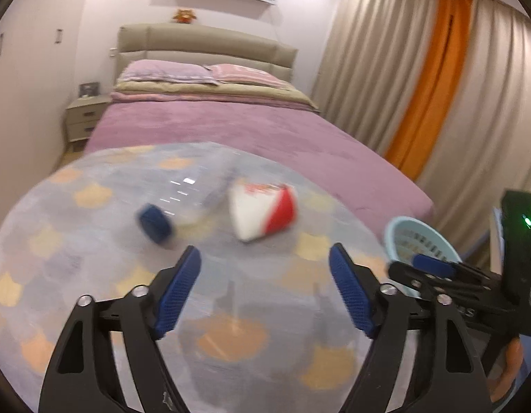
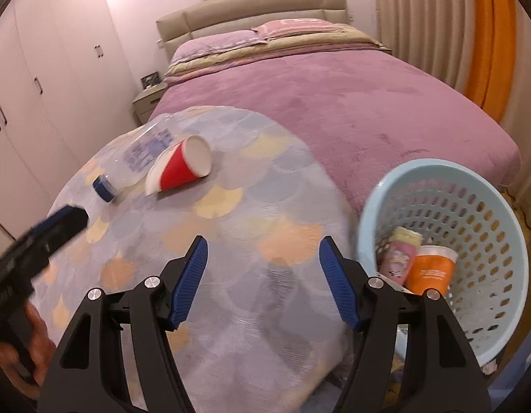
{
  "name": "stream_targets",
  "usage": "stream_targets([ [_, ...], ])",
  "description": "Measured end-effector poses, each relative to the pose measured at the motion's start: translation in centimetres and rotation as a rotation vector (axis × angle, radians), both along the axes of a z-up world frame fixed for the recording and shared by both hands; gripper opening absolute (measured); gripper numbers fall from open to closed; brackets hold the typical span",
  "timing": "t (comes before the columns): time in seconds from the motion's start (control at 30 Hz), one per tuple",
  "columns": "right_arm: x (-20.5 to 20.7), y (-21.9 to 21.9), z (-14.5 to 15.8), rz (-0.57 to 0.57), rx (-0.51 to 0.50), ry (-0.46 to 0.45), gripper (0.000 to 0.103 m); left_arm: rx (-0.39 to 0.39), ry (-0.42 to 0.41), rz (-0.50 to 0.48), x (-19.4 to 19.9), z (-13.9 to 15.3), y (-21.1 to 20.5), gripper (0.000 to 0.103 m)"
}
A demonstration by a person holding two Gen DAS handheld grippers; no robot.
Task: Collect trash
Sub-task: 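Grasp the clear blue-capped bottle with the left tool while the right tool grasps the red-and-white cup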
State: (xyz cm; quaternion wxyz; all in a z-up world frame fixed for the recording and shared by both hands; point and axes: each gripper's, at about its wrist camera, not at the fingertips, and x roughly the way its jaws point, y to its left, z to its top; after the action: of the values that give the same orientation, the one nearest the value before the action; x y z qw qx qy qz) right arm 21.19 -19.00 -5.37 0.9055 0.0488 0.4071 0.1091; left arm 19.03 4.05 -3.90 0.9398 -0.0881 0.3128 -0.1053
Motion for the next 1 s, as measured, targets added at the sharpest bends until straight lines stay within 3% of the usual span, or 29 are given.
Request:
stream_targets([
  [0.37,2.9,3.3,1.5,0.038,-0.058,-0.029,0.064,0.057,0.073,-0.016,6.4,-0.1,3.9,0.086],
  [0.53,5.0,5.2,1.1,0.059,-0.089,-0.014,0.064,0.173,0.154,-0.045,10.3,-1.8,3.1,0.086],
  [0.63,6.1,6.1,0.5,0.068,-0.098,0.0,0.064,0.22,0.23,-0.055,12.1,-3.2,2.8,0.079],
  [0.83,7.8,7.8,-0.4,0.101,-0.08,0.016,0.065,0.179,0.244,-0.089,13.1,-4.3,2.9,0.051],
  [1.0,8.5,10.0,-1.1,0.108,-0.1,0.003,0.079,0.069,0.231,-0.021,11.1,-4.0,5.7,0.05],
])
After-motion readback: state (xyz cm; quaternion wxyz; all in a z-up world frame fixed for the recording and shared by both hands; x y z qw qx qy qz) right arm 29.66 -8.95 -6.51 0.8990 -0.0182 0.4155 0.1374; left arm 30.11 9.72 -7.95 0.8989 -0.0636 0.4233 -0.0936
